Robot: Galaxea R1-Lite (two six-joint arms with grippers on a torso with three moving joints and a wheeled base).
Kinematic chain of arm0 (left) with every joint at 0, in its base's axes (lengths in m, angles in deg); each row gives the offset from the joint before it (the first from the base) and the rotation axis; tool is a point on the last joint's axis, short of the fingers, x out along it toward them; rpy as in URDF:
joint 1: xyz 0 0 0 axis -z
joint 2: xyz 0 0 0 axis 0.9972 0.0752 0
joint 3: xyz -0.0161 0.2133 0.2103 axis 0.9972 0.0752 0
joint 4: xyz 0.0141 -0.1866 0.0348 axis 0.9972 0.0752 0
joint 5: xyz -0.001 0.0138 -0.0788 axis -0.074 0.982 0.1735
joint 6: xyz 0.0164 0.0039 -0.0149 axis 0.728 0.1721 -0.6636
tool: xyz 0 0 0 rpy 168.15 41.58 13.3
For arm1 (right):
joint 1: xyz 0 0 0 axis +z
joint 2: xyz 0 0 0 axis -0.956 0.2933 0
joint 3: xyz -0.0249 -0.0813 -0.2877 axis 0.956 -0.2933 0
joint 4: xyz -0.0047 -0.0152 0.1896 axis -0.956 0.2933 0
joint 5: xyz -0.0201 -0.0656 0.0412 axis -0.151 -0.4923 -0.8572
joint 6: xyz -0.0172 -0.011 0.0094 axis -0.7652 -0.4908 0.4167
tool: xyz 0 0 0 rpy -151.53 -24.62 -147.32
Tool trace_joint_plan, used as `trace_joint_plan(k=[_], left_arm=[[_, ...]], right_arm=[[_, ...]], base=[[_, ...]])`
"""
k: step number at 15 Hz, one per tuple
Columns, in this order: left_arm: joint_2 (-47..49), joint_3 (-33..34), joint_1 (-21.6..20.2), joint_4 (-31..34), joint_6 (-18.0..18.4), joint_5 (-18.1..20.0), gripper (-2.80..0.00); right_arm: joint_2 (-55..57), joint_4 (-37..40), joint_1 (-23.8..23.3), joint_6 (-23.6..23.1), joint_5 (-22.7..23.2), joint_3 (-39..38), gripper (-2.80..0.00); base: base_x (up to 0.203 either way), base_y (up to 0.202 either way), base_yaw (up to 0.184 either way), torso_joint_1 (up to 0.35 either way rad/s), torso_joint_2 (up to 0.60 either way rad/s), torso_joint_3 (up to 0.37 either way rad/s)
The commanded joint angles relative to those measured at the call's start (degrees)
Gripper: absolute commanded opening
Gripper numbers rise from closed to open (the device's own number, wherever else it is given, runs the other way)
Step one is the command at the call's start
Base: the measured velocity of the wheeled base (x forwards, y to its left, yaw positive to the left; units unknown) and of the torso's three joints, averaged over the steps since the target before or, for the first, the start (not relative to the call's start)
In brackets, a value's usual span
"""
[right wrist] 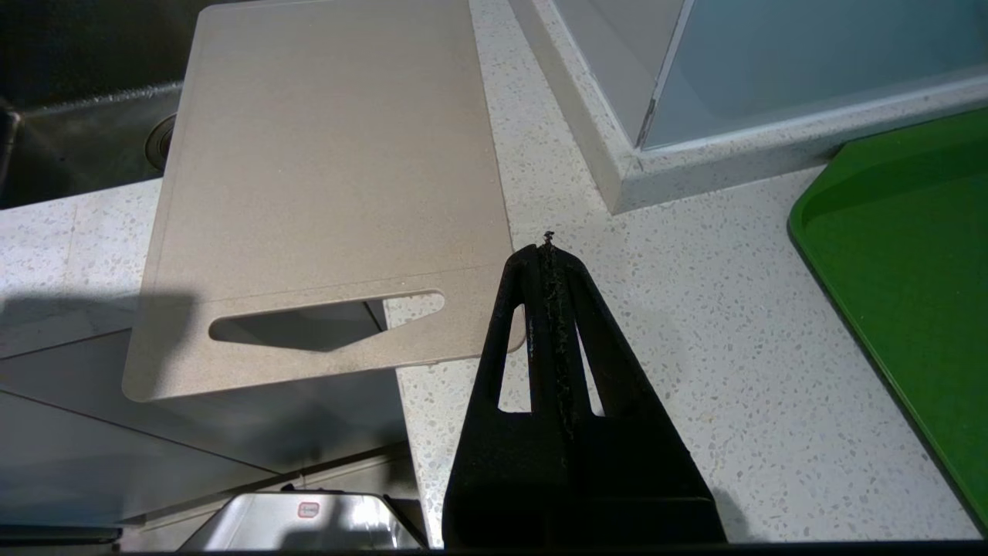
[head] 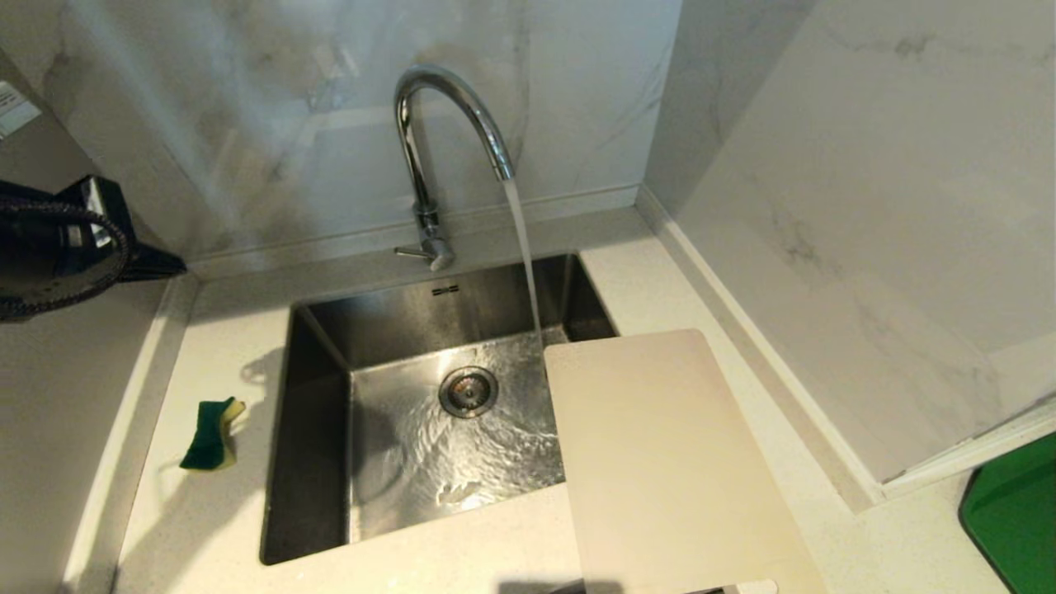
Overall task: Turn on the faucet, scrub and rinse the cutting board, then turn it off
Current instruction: Pick up the cleaning cloth
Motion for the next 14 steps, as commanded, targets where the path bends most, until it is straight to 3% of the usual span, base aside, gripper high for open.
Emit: trace_joint_plan(k=[1,4,7,12,13,14], left_arm=[[-4.87,8.29,-2.89,0.22,0.58,0.42,-2.8],[-6.73,18.63,-5.64,-0.32,1.9,2.04,-2.8],[-4.56,26.85,-9.86,-6.91,4.13,3.58,-2.8],[2.57,31.77,-15.44,-15.22,8.51,5.31,-2.8],[3.48,31.82,-15.58,-15.57,8.49,5.61,0.0],[4.31,31.89,-15.65,-15.69,8.44,5.84,0.0]], right_arm=[[-0.05,0.01,0.02,0.01,0.02,0.0,-2.8],[-0.05,0.01,0.02,0.01,0.02,0.0,-2.8],[-0.05,0.01,0.02,0.01,0.02,0.0,-2.8],[-0.05,0.01,0.02,0.01,0.02,0.0,-2.8],[-0.05,0.01,0.02,0.01,0.03,0.0,-2.8],[-0.05,0.01,0.02,0.01,0.02,0.0,-2.8]], base=[[0.0,0.0,0.0,0.0,0.0,0.0],[0.0,0.0,0.0,0.0,0.0,0.0],[0.0,0.0,0.0,0.0,0.0,0.0],[0.0,0.0,0.0,0.0,0.0,0.0],[0.0,0.0,0.0,0.0,0.0,0.0],[0.0,0.0,0.0,0.0,0.0,0.0]])
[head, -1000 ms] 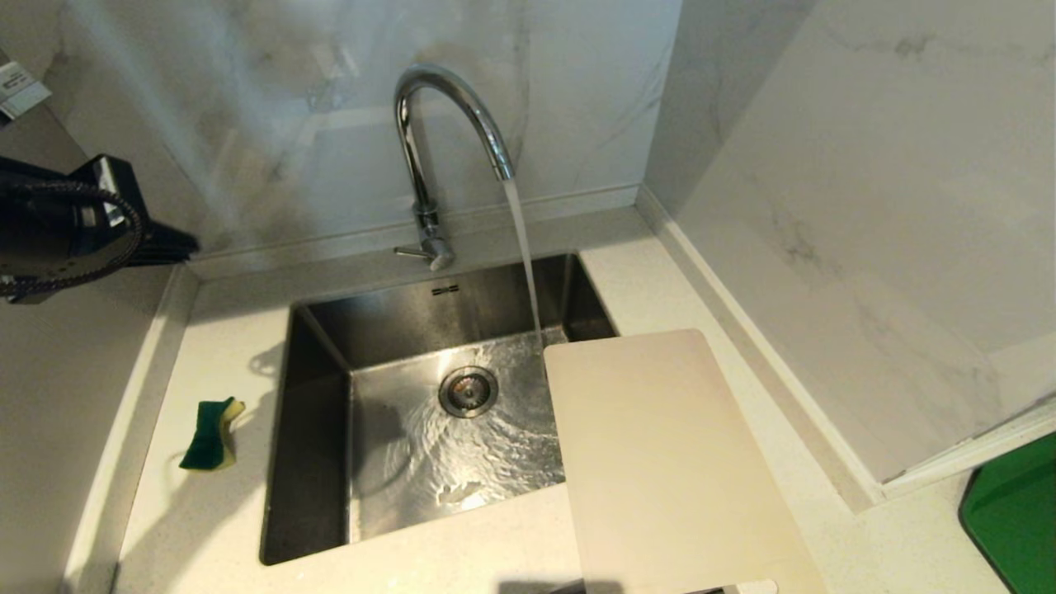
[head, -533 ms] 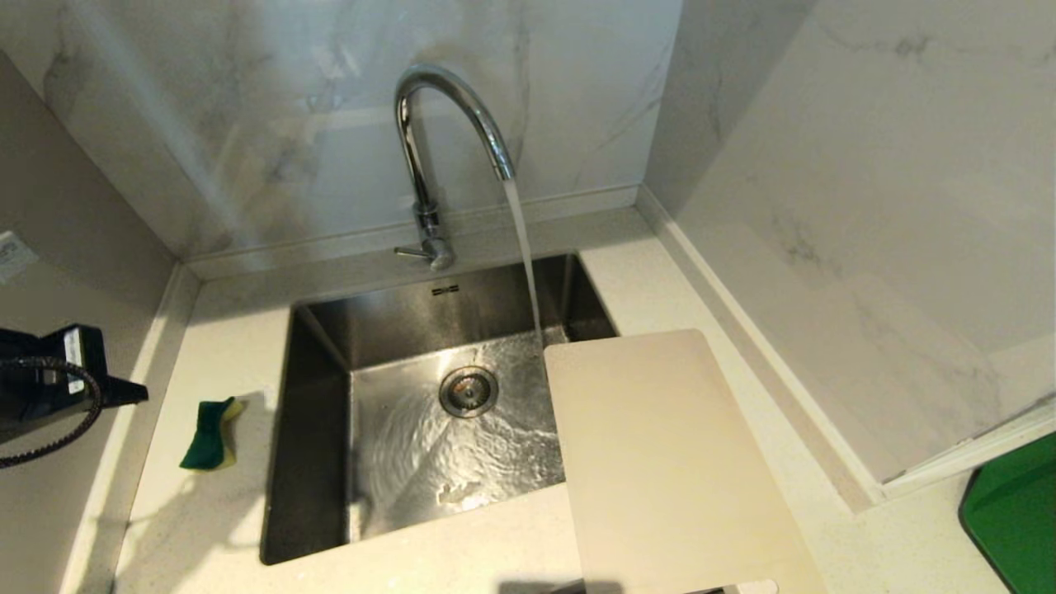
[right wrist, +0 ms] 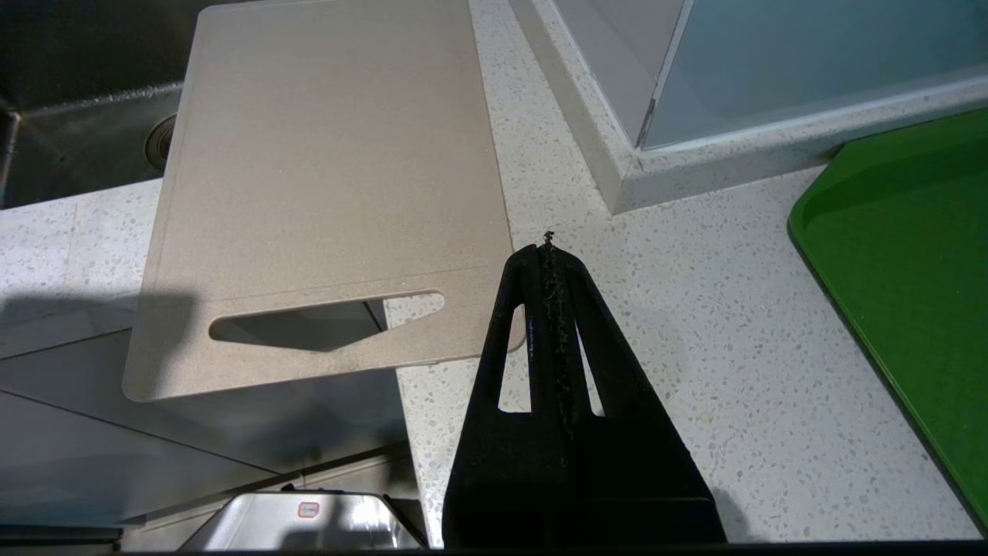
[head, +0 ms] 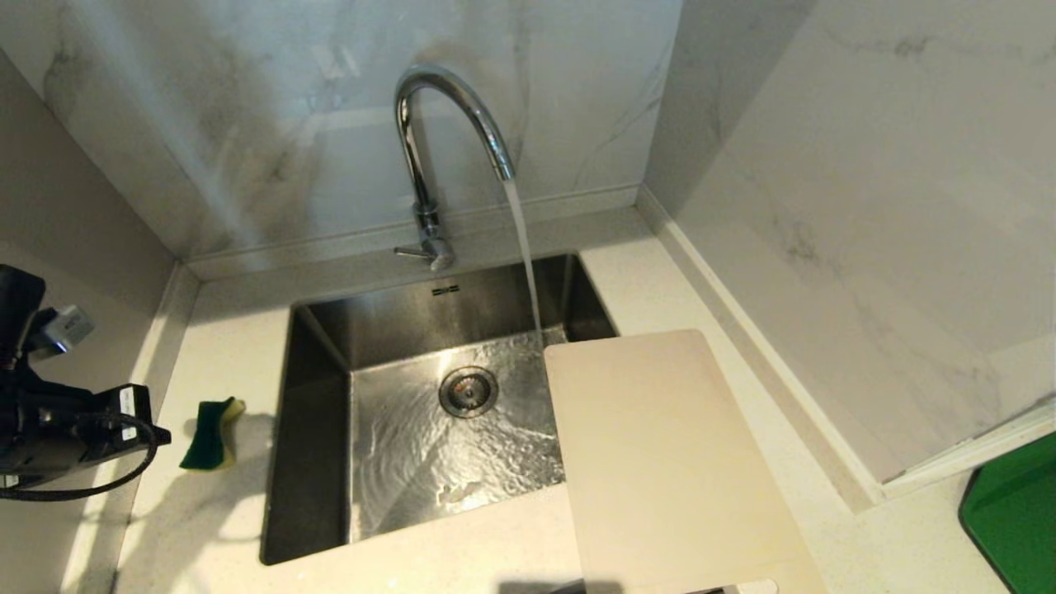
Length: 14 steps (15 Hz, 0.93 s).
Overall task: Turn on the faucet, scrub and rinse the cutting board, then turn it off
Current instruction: Pick up the cleaning cloth
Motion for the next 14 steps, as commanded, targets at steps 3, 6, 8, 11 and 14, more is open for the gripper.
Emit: trace_joint_plan(k=[3,6,8,11,14], left_arm=[[6.37,0.4,-3.42,-1.67,0.0,1.71,0.0],[7.57,1.33,-7.71,-3.41,2.84,7.58,0.0],[11.03,1.27,-10.38,-4.46,3.63,9.1,0.0],[16.13,1.46,-12.67,-9.12,4.6,9.53,0.0],[19.21,1.1,-12.78,-11.77,5.58,9.61,0.0]], right_arm=[[-0.05,-0.01,0.02,0.0,-0.02,0.0,-2.8],[-0.05,-0.01,0.02,0.0,-0.02,0.0,-2.8],[-0.05,-0.01,0.02,0.0,-0.02,0.0,-2.8],[-0.05,-0.01,0.02,0.0,-0.02,0.0,-2.8],[-0.05,-0.01,0.02,0.0,-0.02,0.0,-2.8]], base=[[0.0,0.0,0.0,0.0,0.0,0.0],[0.0,0.0,0.0,0.0,0.0,0.0],[0.0,0.0,0.0,0.0,0.0,0.0],[0.0,0.0,0.0,0.0,0.0,0.0],[0.0,0.0,0.0,0.0,0.0,0.0]])
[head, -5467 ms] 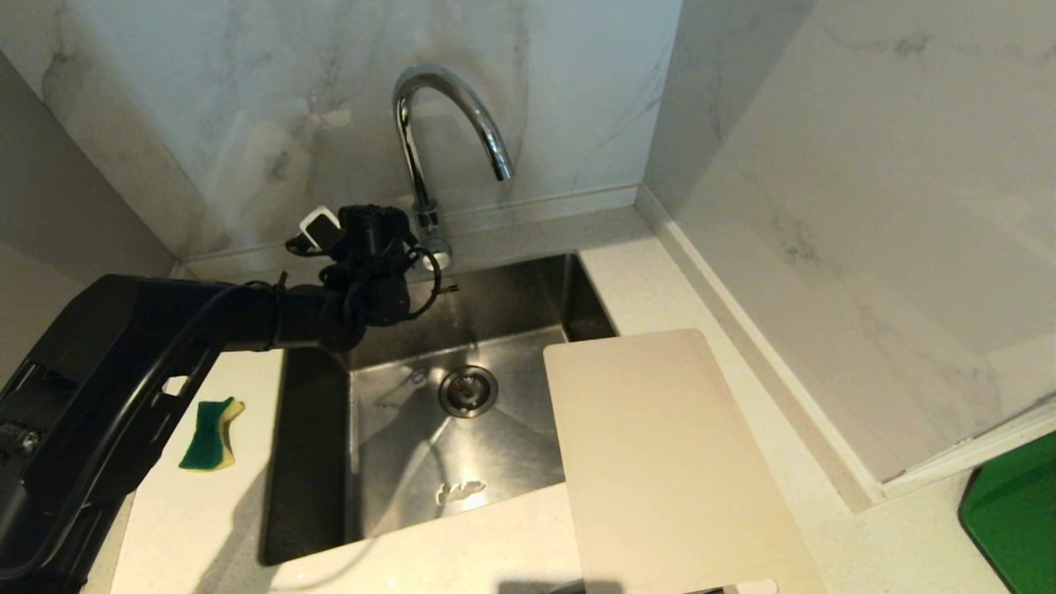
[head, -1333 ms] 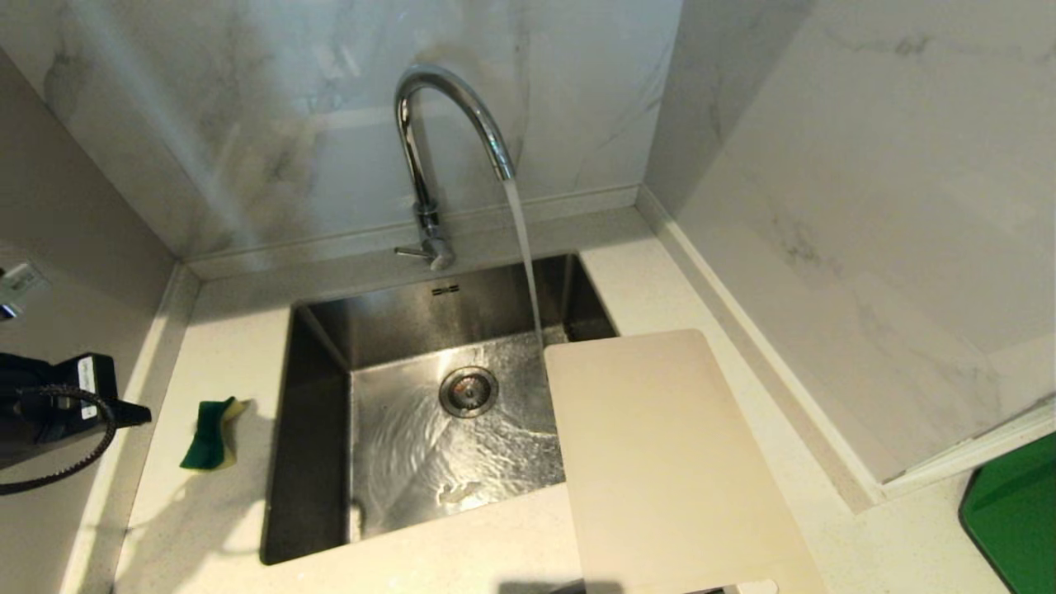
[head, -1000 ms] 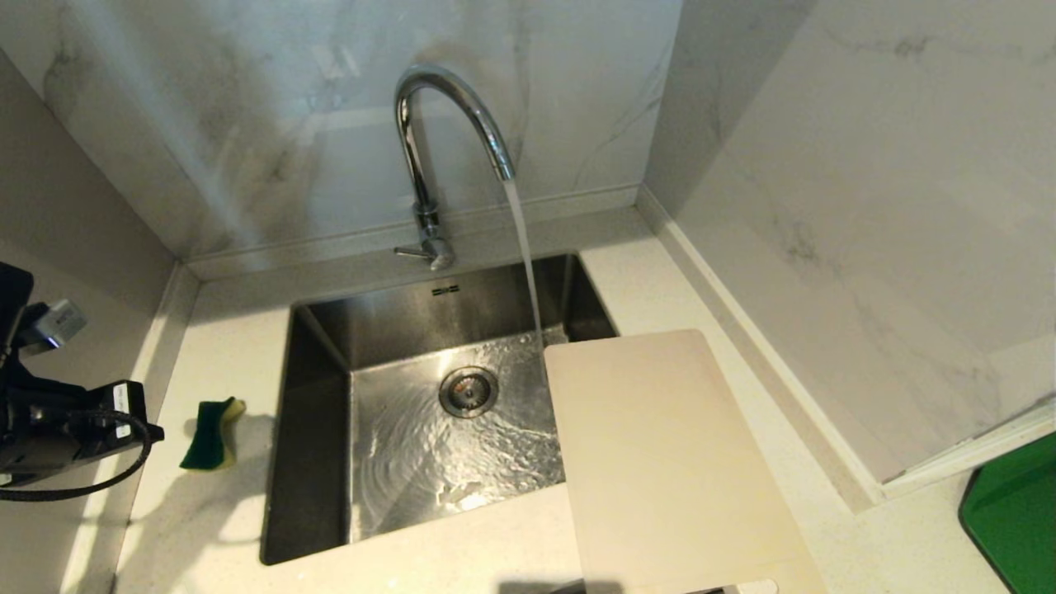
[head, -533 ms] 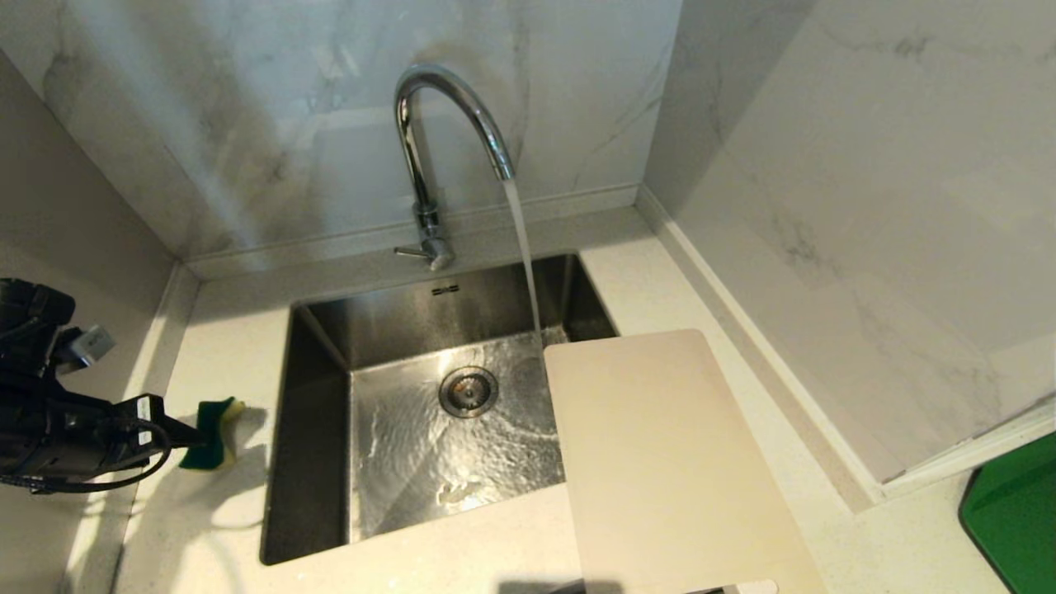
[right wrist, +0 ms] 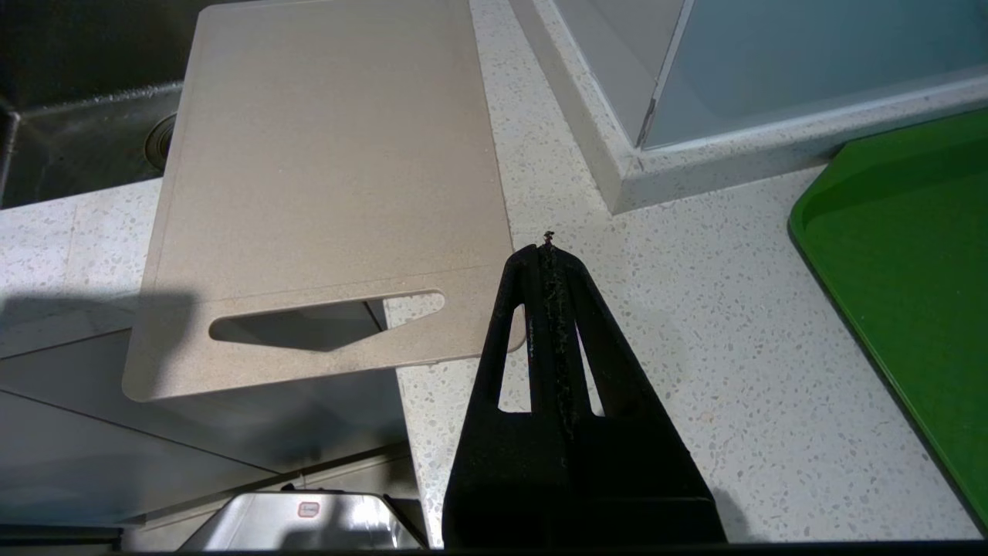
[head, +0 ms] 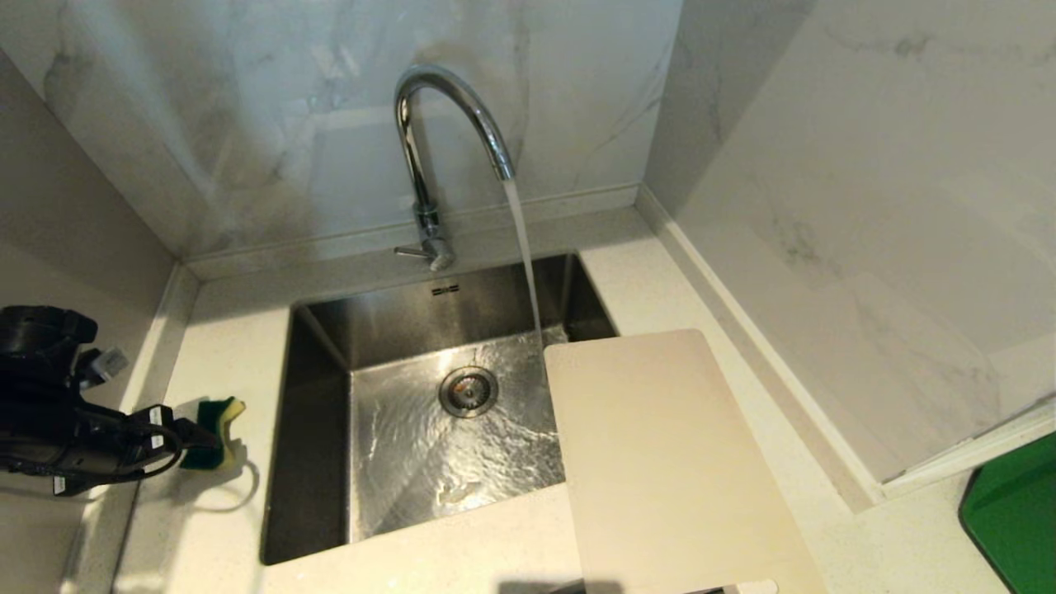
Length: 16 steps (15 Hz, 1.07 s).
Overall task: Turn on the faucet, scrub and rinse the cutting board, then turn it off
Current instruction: Pick up the cleaning cloth
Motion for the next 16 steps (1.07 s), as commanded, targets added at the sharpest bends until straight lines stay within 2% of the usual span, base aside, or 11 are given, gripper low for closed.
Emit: trace_joint_plan(k=[1,8,14,15,16], left_arm=[[4.32,-0.17,-0.11,-2.02,-0.09,0.02,0.0],[6.82,-2.51,-3.34,-4.19,-0.24,1.91,0.0],[7.83,-4.02,-3.52,-4.02,-0.33,2.02,0.0],[7.83,-3.94,-3.43,-3.84,-0.39,2.02,-2.8],[7.9,-3.94,-3.43,-3.8,-0.46,2.02,-2.8]], right_arm=[[-0.02,-0.01,0.02,0.03,0.0,0.0,-2.8],[-0.02,-0.01,0.02,0.03,0.0,0.0,-2.8],[-0.02,-0.01,0.02,0.03,0.04,-0.04,-2.8],[-0.02,-0.01,0.02,0.03,0.05,0.0,-2.8],[-0.02,-0.01,0.02,0.03,0.0,0.0,-2.8]], base=[[0.0,0.0,0.0,0.0,0.0,0.0],[0.0,0.0,0.0,0.0,0.0,0.0],[0.0,0.0,0.0,0.0,0.0,0.0],[0.0,0.0,0.0,0.0,0.0,0.0],[0.0,0.0,0.0,0.0,0.0,0.0]])
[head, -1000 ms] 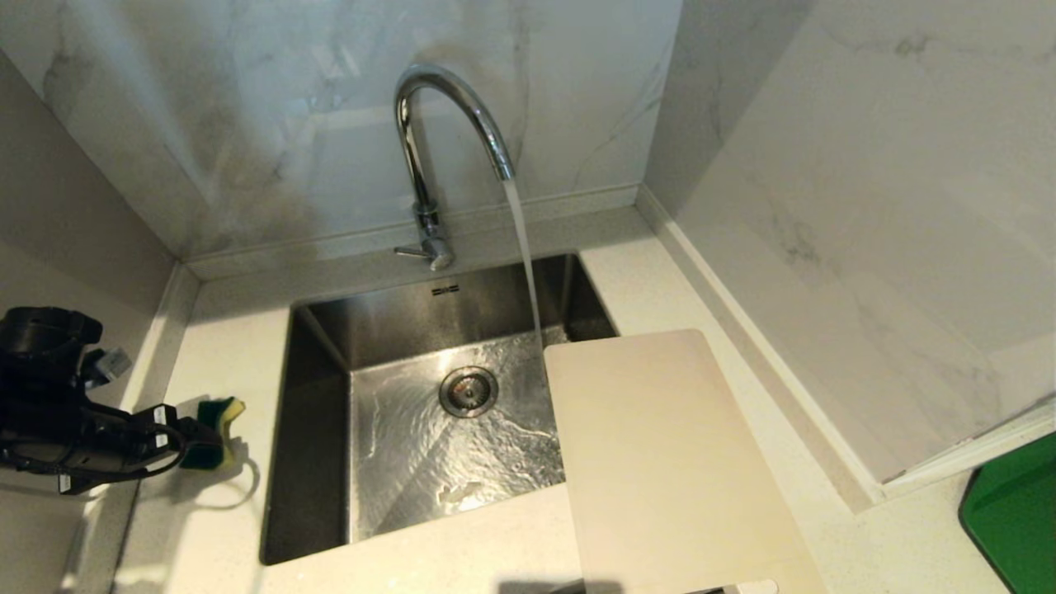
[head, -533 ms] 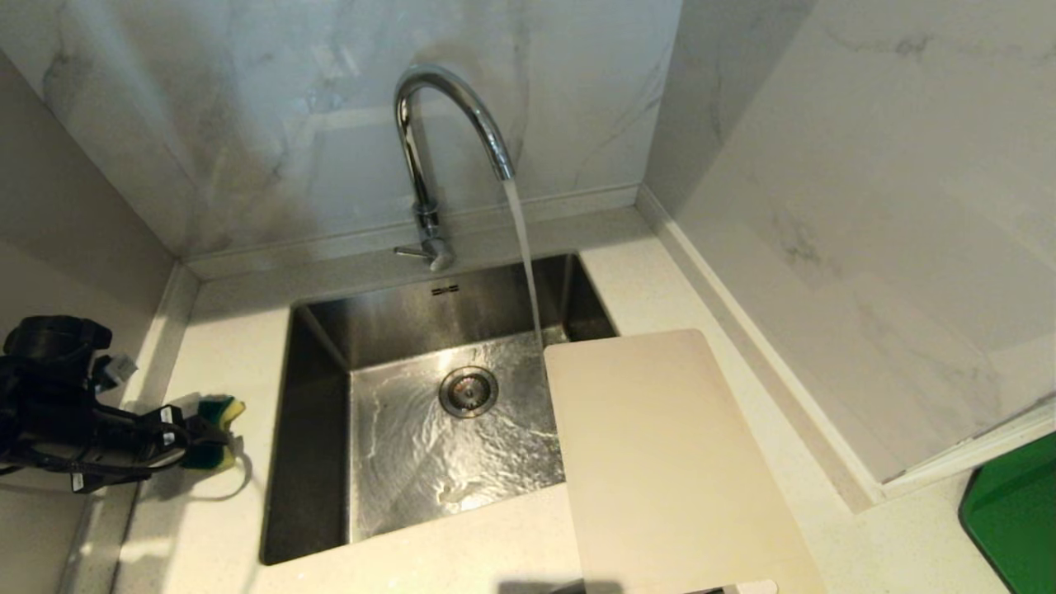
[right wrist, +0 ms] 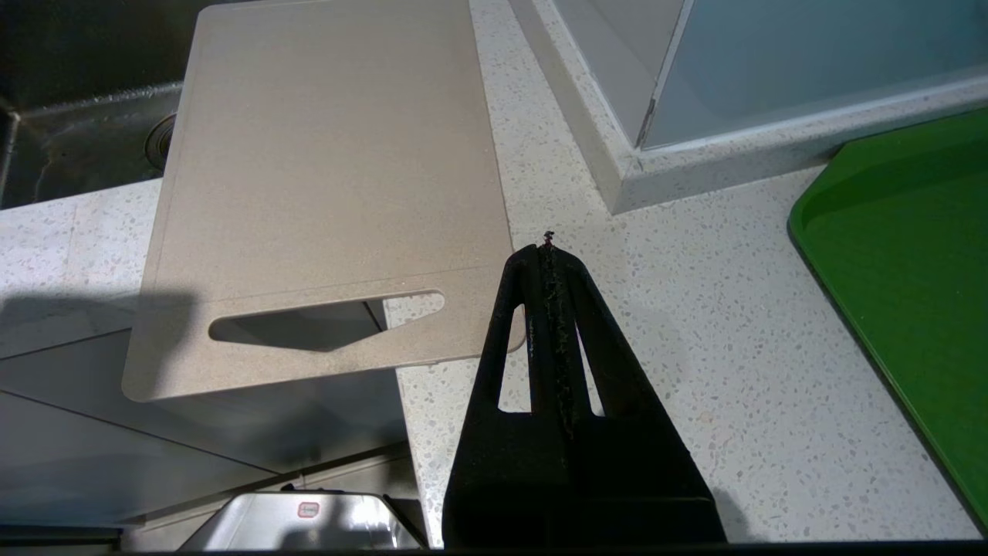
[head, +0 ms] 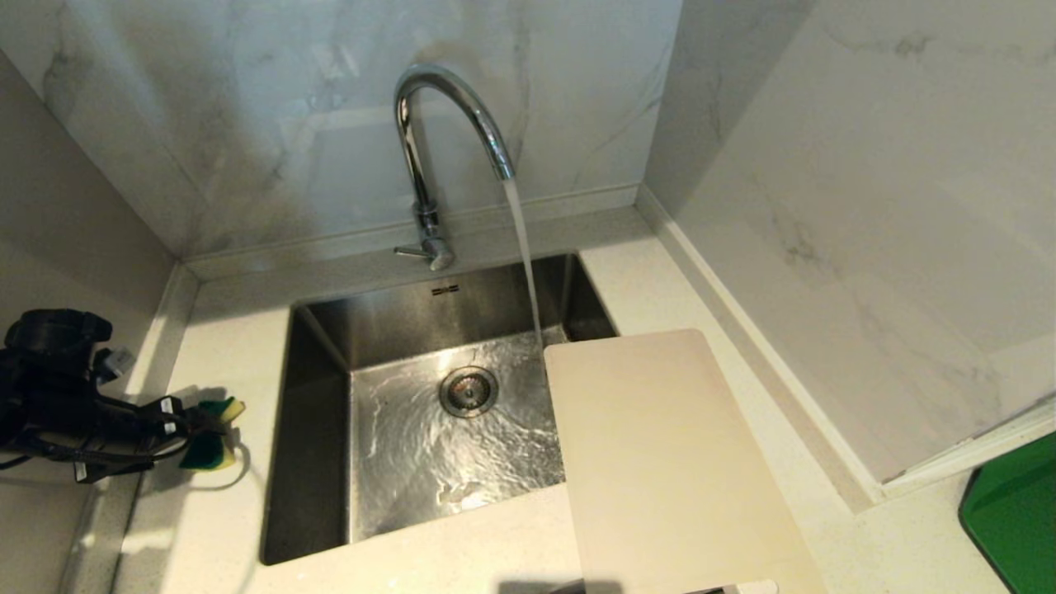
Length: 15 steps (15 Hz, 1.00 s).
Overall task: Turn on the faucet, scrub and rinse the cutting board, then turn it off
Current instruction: Pick up the cleaning cloth
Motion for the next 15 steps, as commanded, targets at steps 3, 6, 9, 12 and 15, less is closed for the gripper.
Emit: trace_joint_plan(k=[3,6,9,12,15], left_arm=[[0.63,0.26,-0.02,0.14,-0.24,0.04,-2.8],[0.23,0.35,-0.02,0.23,-0.24,0.04,-2.8],[-0.06,0.46,-0.13,-0.01,-1.94,1.55,-2.8],[-0.81,0.44,-0.63,0.06,-2.35,1.97,-2.8],[-3.49,0.26,-0.56,0.18,-2.52,2.06,-2.8]], right_arm=[[-0.02,0.01,0.02,-0.06,-0.02,0.0,-2.8],[-0.02,0.01,0.02,0.03,-0.02,0.0,-2.8],[-0.02,0.01,0.02,0.03,0.05,0.0,-2.8],[-0.02,0.01,0.02,0.03,-0.02,0.0,-2.8],[-0.02,0.01,0.02,0.03,-0.02,0.0,-2.8]], base=[[0.0,0.0,0.0,0.0,0.0,0.0],[0.0,0.0,0.0,0.0,0.0,0.0],[0.0,0.0,0.0,0.0,0.0,0.0],[0.0,0.0,0.0,0.0,0.0,0.0],[0.0,0.0,0.0,0.0,0.0,0.0]])
